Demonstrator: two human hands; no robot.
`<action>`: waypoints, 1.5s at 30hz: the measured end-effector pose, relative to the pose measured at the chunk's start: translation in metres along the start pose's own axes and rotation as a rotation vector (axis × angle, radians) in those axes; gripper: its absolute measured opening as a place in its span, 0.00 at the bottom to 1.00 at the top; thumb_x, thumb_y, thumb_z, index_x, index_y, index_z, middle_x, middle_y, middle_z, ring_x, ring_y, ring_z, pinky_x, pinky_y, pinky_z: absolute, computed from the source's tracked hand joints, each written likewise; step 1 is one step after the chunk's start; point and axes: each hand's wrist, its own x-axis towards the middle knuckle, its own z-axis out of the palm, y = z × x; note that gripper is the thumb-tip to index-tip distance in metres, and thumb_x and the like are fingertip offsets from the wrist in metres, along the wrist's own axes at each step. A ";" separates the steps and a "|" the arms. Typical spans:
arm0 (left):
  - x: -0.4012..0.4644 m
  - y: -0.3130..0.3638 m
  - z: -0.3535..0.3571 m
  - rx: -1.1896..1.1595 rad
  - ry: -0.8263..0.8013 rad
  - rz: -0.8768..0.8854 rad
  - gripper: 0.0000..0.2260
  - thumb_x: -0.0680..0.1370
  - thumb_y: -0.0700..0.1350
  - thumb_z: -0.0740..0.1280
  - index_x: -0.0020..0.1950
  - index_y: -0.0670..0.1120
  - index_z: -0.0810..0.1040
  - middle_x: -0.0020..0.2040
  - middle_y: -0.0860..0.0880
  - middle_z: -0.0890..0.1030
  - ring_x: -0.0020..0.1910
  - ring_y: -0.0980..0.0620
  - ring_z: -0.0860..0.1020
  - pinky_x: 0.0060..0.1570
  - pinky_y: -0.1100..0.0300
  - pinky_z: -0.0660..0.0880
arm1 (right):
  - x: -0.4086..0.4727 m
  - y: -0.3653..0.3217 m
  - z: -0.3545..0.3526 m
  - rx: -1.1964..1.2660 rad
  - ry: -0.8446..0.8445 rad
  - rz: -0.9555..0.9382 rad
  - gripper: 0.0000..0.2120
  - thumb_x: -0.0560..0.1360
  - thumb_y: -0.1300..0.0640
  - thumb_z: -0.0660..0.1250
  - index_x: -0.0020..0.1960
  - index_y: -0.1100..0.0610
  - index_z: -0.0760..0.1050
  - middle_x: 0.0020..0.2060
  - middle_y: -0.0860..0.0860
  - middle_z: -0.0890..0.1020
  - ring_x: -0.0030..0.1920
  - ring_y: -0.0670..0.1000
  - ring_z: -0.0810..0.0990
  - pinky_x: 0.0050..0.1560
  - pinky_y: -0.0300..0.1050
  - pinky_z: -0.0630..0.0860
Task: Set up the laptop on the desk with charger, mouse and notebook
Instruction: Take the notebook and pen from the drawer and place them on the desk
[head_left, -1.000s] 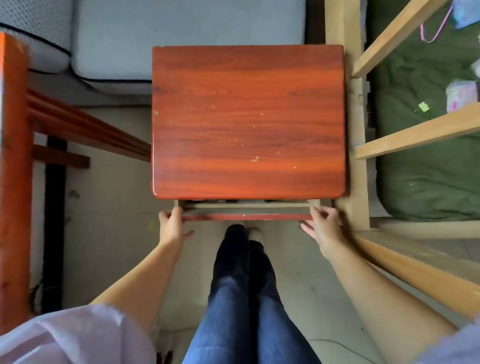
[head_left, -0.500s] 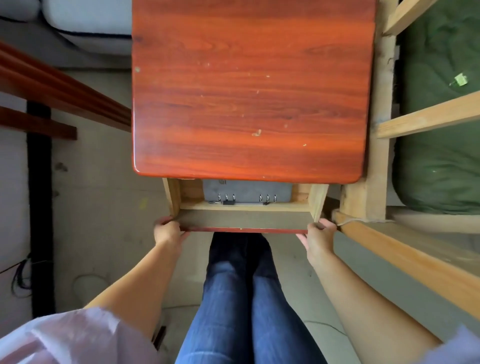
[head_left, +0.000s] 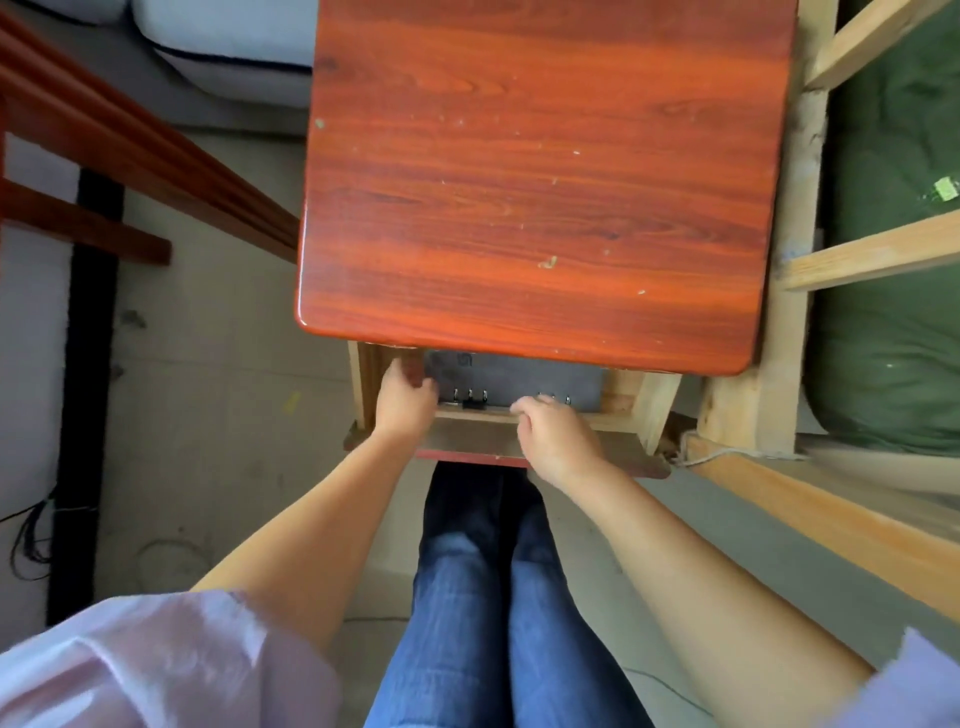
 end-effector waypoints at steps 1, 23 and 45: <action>0.009 0.006 0.003 -0.043 -0.023 -0.032 0.16 0.76 0.40 0.61 0.64 0.43 0.70 0.53 0.46 0.76 0.49 0.46 0.76 0.47 0.58 0.68 | 0.014 -0.003 0.003 -0.018 -0.050 -0.043 0.17 0.79 0.62 0.52 0.62 0.55 0.74 0.62 0.53 0.76 0.60 0.58 0.76 0.58 0.53 0.74; 0.035 0.012 0.003 -0.224 -0.313 -0.063 0.24 0.70 0.51 0.75 0.62 0.44 0.74 0.60 0.47 0.78 0.55 0.50 0.77 0.52 0.60 0.72 | 0.032 0.006 0.020 -0.342 -0.208 -0.188 0.08 0.77 0.60 0.59 0.54 0.61 0.72 0.54 0.58 0.72 0.58 0.60 0.72 0.58 0.52 0.72; -0.077 -0.042 -0.063 -0.436 -0.574 -0.012 0.10 0.74 0.48 0.69 0.54 0.46 0.80 0.49 0.50 0.86 0.49 0.51 0.84 0.48 0.57 0.82 | -0.115 0.110 0.044 0.787 0.516 0.338 0.14 0.79 0.58 0.57 0.39 0.52 0.78 0.25 0.49 0.73 0.23 0.44 0.70 0.26 0.37 0.67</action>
